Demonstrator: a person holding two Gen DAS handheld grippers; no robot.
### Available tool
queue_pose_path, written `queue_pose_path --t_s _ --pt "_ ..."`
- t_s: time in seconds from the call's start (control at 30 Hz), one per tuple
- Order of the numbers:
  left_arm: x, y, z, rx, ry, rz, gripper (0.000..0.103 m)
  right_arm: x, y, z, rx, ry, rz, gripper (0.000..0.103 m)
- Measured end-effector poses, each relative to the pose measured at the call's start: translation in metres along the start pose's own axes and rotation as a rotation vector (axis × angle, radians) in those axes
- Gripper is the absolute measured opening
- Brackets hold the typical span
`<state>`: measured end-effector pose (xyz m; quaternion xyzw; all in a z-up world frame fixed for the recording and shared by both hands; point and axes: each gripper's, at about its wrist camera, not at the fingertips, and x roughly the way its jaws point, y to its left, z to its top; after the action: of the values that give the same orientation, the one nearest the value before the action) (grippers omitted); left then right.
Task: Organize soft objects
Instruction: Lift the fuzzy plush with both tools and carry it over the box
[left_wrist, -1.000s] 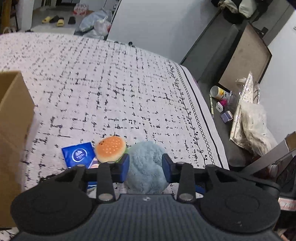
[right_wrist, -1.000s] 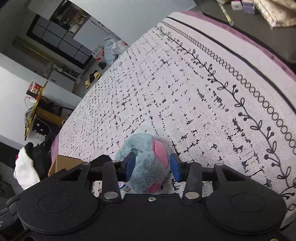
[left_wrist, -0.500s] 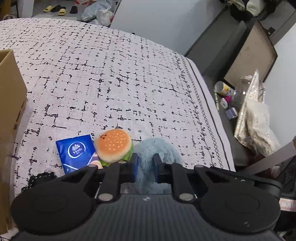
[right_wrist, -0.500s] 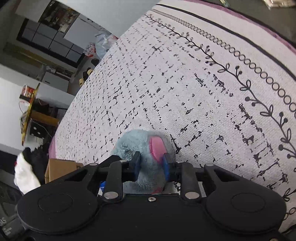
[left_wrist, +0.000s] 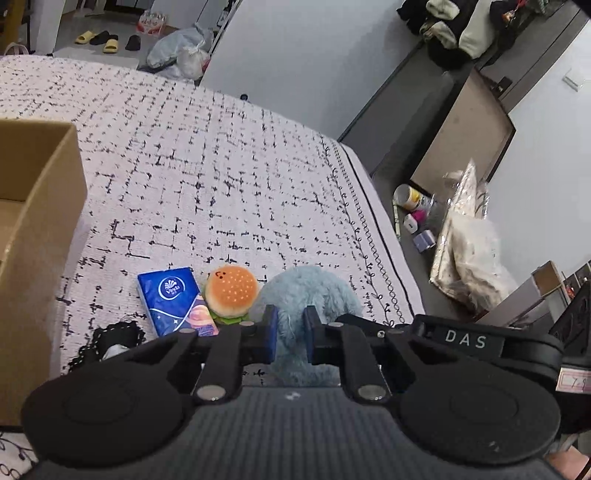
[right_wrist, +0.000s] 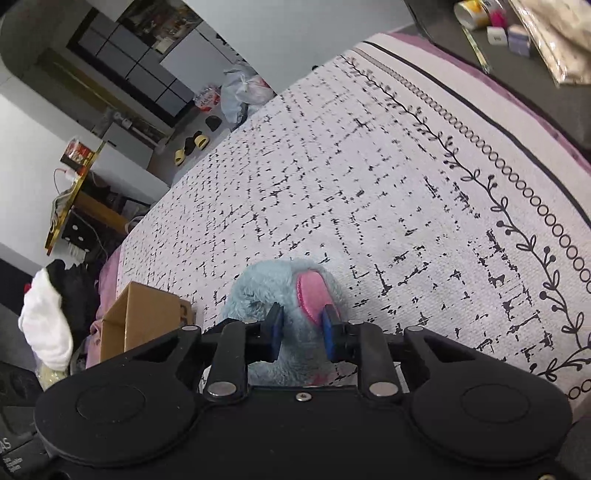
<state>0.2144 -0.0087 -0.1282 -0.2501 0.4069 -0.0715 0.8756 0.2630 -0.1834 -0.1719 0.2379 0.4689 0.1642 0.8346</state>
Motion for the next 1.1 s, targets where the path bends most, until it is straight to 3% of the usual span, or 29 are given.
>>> queue_pose_path --t_s 0.53,1.1 --pt "-0.066 0.008 0.020 -0.015 -0.116 -0.057 0.014 -0.030 0.063 0.001 -0.126 -0.069 0.014 0.022" --pt "-0.126 0.045 0.051 -0.025 -0.194 -0.052 0.014 -0.029 0.142 -0.003 -0.223 -0.101 0.065 0.022"
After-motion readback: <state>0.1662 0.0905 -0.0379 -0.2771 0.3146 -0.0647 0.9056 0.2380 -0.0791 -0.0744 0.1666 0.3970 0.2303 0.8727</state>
